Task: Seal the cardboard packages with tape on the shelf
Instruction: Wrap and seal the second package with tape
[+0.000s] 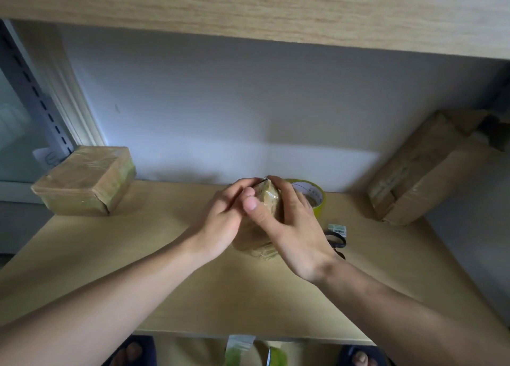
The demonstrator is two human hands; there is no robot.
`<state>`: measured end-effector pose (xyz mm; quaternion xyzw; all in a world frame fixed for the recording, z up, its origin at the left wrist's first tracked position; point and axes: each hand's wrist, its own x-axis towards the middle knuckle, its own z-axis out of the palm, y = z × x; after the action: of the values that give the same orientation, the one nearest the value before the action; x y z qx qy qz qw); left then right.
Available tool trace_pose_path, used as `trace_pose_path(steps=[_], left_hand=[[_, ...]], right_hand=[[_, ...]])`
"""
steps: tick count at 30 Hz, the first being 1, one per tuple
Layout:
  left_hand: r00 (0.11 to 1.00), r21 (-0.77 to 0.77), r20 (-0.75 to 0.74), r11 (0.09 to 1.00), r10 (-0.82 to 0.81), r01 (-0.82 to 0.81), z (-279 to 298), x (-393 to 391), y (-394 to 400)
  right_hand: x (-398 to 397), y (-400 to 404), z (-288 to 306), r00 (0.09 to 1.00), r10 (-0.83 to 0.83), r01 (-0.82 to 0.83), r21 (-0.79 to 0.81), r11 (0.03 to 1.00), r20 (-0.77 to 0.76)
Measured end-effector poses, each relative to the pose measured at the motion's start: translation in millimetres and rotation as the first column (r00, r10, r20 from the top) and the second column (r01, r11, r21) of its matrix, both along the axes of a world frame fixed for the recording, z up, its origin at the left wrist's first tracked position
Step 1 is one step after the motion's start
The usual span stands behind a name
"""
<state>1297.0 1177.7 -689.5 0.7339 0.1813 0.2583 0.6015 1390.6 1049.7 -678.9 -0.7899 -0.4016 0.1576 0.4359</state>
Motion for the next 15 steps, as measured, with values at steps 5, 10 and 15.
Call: trace_pose_path(steps=[5,10,15], left_hand=[[0.994,0.174,-0.014,0.979,0.112,-0.108,-5,-1,10],[0.989,-0.221,0.069,0.969,0.129,-0.111,-6,-2,6],[0.971,-0.305,0.225,0.952,0.083,-0.01,0,1,-8]], right_hand=[[3,6,1,0.97,-0.085,0.115,0.121,0.986,-0.226],[5,2,-4,0.783,0.007,0.182,0.241,0.953,-0.621],[4,11,-9,0.594,0.037,0.411,0.343,0.845,-0.803]])
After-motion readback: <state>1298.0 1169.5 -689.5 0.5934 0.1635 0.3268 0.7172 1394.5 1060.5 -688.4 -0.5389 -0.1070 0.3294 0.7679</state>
